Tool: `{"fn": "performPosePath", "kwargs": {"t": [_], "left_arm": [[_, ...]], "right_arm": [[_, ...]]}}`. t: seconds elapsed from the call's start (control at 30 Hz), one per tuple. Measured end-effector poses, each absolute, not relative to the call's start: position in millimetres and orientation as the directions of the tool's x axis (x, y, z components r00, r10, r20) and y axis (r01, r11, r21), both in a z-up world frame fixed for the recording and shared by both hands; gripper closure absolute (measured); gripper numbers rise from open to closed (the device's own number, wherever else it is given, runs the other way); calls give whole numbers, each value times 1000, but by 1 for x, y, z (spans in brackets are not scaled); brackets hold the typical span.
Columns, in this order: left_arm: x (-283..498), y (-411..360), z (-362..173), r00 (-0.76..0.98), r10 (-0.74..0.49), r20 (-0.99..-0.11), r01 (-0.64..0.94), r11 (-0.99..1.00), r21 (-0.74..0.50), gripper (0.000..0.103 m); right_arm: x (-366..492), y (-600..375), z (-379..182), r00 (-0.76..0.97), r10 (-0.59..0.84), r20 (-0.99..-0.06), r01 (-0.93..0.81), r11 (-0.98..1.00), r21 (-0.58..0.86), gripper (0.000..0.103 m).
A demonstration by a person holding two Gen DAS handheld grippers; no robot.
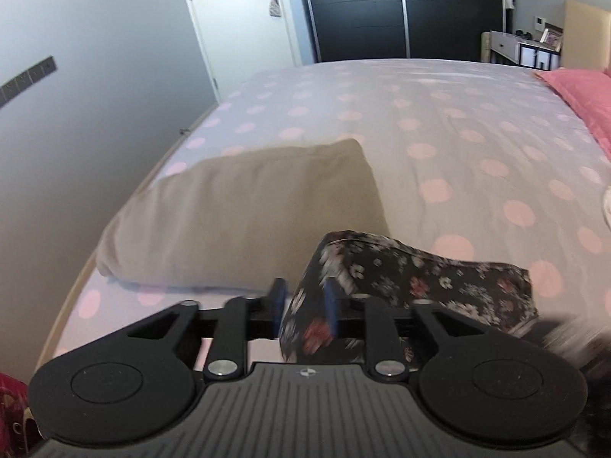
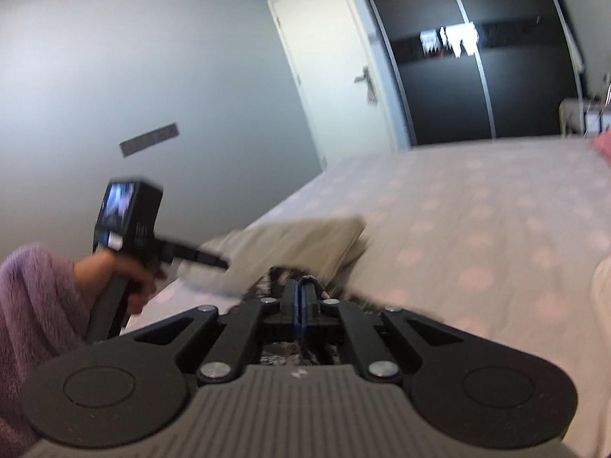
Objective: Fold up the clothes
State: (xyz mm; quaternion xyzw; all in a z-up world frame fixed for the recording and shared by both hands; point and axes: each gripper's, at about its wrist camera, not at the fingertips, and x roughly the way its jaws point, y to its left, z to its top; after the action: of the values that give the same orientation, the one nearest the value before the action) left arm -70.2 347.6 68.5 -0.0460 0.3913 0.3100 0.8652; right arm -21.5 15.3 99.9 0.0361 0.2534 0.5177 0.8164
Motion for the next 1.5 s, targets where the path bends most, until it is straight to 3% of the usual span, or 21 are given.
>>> {"fn": "performPosePath", "kwargs": {"t": [0.07,0.3,0.37,0.47,0.5,0.77,0.9,1.1,1.27,1.37,1.5], "left_arm": [[-78,343,71,530,459,-713,-538,832,136,59],[-73,290,59,575,309,-757,-350,930,113,59],[-72,272,53,582,280,-763,-304,946,115,59],[-72,251,40,580,247,-776,-262,959,109,59],[-71,245,35,578,236,-781,-255,962,102,59],[-61,217,-3,508,274,-816,-224,957,182,59],[-55,222,-11,485,283,-827,-247,952,181,59],[-46,232,-19,467,280,-839,-279,947,161,59],[-42,237,-30,450,291,-844,-323,935,150,59],[-42,238,-37,436,308,-846,-367,919,145,59],[-46,229,-44,440,350,-827,-401,900,168,59]], "right_arm": [[-31,33,74,279,862,-423,-834,436,337,101],[-65,69,-5,116,759,-641,-878,380,290,99],[-70,65,-19,103,726,-680,-881,384,276,94],[-48,37,-20,184,671,-718,-848,478,229,74],[-38,26,-19,220,647,-730,-830,518,208,73],[47,-63,-12,473,396,-787,-619,785,23,63],[89,-108,-8,565,240,-790,-477,876,-75,42],[172,-154,-18,674,-4,-738,-280,924,-261,25],[209,-160,-46,643,-73,-763,-259,916,-306,29],[210,-168,-34,664,-97,-741,-228,918,-325,71],[211,-178,-17,691,-130,-711,-186,919,-348,81]]}}
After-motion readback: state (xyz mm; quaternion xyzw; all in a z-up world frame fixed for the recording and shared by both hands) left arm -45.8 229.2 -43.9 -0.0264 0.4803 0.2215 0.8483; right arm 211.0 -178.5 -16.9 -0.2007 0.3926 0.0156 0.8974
